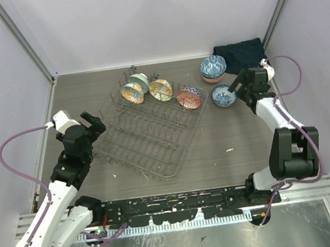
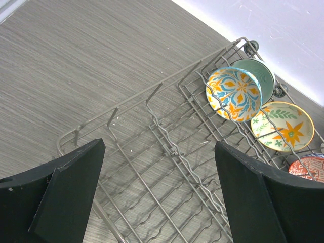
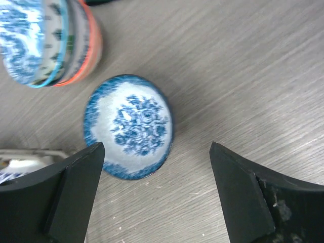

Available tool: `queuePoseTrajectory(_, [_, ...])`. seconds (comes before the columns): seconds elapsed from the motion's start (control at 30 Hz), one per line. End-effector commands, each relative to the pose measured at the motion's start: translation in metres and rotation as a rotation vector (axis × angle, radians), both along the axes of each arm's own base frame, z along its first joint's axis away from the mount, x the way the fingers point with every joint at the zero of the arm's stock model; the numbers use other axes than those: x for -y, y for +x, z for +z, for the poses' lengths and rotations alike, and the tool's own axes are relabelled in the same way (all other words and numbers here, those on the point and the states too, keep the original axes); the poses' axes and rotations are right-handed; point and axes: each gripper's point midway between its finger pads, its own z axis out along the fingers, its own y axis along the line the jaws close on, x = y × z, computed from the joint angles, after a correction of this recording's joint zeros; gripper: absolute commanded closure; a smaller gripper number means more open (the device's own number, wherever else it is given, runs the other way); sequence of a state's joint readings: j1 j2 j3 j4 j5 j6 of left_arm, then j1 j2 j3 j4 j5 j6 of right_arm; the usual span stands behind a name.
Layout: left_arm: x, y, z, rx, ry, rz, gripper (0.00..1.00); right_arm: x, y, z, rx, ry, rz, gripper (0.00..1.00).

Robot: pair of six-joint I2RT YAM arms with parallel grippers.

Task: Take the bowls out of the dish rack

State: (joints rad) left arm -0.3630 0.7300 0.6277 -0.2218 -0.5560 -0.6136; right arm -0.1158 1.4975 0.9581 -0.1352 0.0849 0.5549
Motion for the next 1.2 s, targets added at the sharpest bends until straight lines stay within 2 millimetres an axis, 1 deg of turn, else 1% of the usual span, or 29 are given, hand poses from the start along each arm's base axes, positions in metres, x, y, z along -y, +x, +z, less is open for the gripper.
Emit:
queuePoseTrajectory(0.0, [0.0,0.003,0.011,0.039,-0.005,0.006,0.02,-0.024,0.007,0.073,0.211,-0.166,0.081,0.11])
queuePoseTrajectory(0.03, [0.0,0.003,0.011,0.04,-0.005,0.007,0.02,-0.038,0.007,0.082,0.247,-0.201,0.142,0.12])
queuePoseTrajectory(0.1, [0.0,0.003,0.011,0.039,-0.005,0.007,0.02,-0.072,0.008,0.105,0.339,-0.244,0.258,0.14])
queuePoseTrajectory(0.17, [0.0,0.004,0.011,0.04,-0.005,0.007,0.02,-0.108,0.009,0.123,0.407,-0.272,0.367,0.15])
queuePoseTrajectory(0.23, [0.0,0.004,0.011,0.039,-0.005,0.007,0.02,-0.144,0.009,0.133,0.443,-0.294,0.467,0.16])
queuePoseTrajectory(0.4, [0.0,0.003,0.012,0.04,-0.005,0.006,0.02,-0.226,0.018,0.137,0.453,-0.396,0.663,0.22])
queuePoseTrajectory(0.47, [0.0,0.003,0.012,0.042,-0.006,0.005,0.02,-0.252,0.022,0.137,0.453,-0.466,0.69,0.23])
queuePoseTrajectory(0.5, [0.0,0.003,0.012,0.042,-0.007,0.006,0.02,-0.272,0.021,0.137,0.463,-0.498,0.724,0.24])
queuePoseTrajectory(0.57, [0.0,0.003,0.012,0.042,-0.007,0.004,0.02,-0.299,0.024,0.139,0.477,-0.555,0.752,0.24])
queuePoseTrajectory(0.67, [0.0,0.003,0.011,0.04,-0.007,0.004,0.02,-0.337,0.031,0.139,0.479,-0.594,0.804,0.25])
queuePoseTrajectory(0.7, [0.001,0.004,0.011,0.04,-0.008,0.004,0.02,-0.349,0.035,0.144,0.487,-0.601,0.814,0.25])
queuePoseTrajectory(0.8, [0.001,0.004,0.011,0.039,-0.008,0.0,0.02,-0.38,0.044,0.137,0.479,-0.653,0.862,0.25])
queuePoseTrajectory(0.83, [0.001,0.004,0.012,0.041,-0.009,0.0,0.02,-0.39,0.048,0.128,0.466,-0.675,0.879,0.25])
queuePoseTrajectory(0.9, [0.001,0.004,0.011,0.04,-0.008,0.001,0.02,-0.405,0.052,0.12,0.452,-0.706,0.902,0.26])
queuePoseTrajectory(1.03, [0.001,0.004,0.011,0.041,-0.009,0.0,0.02,-0.424,0.062,0.104,0.436,-0.74,0.921,0.27])
queuePoseTrajectory(1.17, [0.001,0.004,0.011,0.04,-0.008,0.001,0.02,-0.434,0.07,0.094,0.432,-0.754,0.931,0.28])
